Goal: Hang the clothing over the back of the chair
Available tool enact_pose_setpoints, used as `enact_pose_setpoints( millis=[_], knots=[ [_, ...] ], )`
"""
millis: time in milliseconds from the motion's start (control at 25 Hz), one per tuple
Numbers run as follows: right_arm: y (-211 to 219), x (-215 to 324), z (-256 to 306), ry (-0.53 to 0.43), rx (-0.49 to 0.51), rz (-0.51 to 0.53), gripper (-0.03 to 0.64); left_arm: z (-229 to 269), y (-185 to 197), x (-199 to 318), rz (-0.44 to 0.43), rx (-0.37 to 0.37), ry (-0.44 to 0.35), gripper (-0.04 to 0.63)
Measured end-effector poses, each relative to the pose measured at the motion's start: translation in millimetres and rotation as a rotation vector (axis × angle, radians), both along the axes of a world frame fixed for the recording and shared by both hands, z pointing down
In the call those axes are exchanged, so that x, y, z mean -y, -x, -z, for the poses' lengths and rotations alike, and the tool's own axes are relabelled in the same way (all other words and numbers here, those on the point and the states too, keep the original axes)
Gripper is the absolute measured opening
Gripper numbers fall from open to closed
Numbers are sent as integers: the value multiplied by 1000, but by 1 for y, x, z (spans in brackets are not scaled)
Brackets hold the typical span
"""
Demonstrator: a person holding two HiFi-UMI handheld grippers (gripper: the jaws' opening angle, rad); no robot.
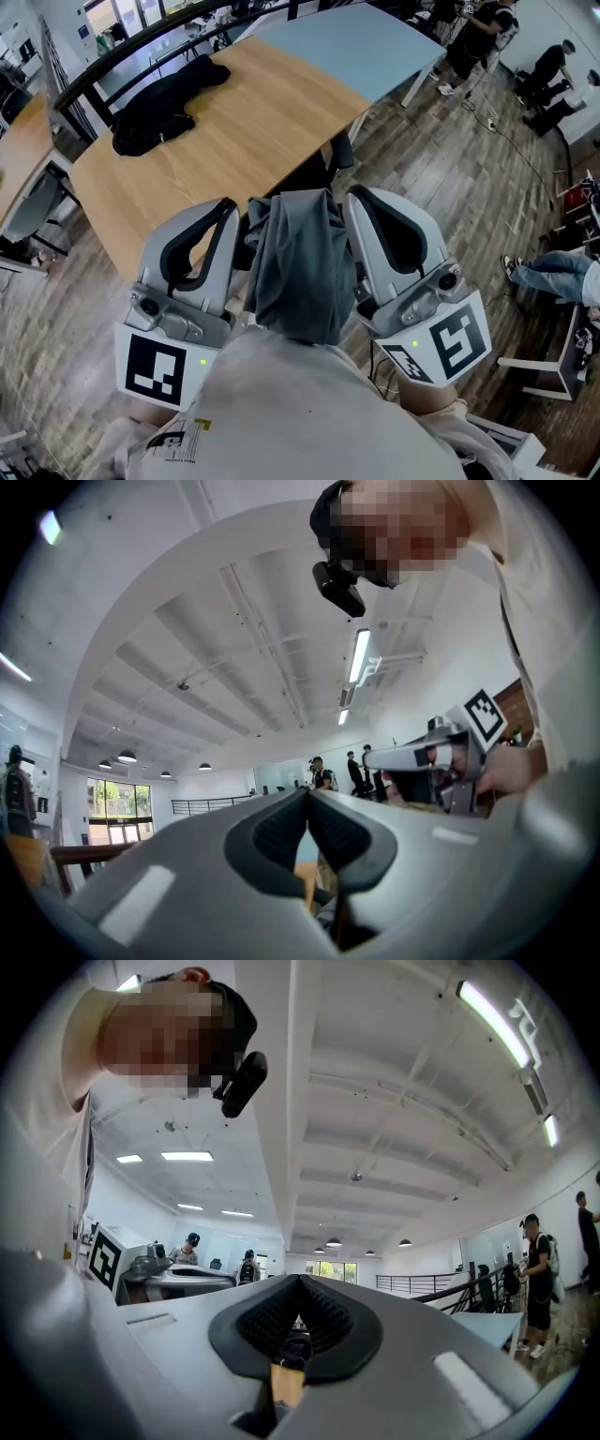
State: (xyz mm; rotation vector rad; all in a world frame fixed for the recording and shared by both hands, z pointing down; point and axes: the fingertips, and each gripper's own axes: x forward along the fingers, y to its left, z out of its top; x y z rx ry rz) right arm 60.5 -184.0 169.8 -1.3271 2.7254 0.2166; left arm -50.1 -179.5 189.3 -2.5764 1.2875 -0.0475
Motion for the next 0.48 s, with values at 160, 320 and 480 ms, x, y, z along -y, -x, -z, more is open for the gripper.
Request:
enact_pose_setpoints(
  millis=[160, 320, 480],
  knots=[
    [2, -4, -11, 19, -15, -7, 2, -13, -1, 0, 12, -4, 27, 0],
    [5, -6, -25, 77, 17, 6, 0, -27, 5, -4, 41, -13, 58, 0],
    [4, -1, -26, 98, 54, 14, 0, -31, 7, -3, 50, -5, 61, 0]
  ],
)
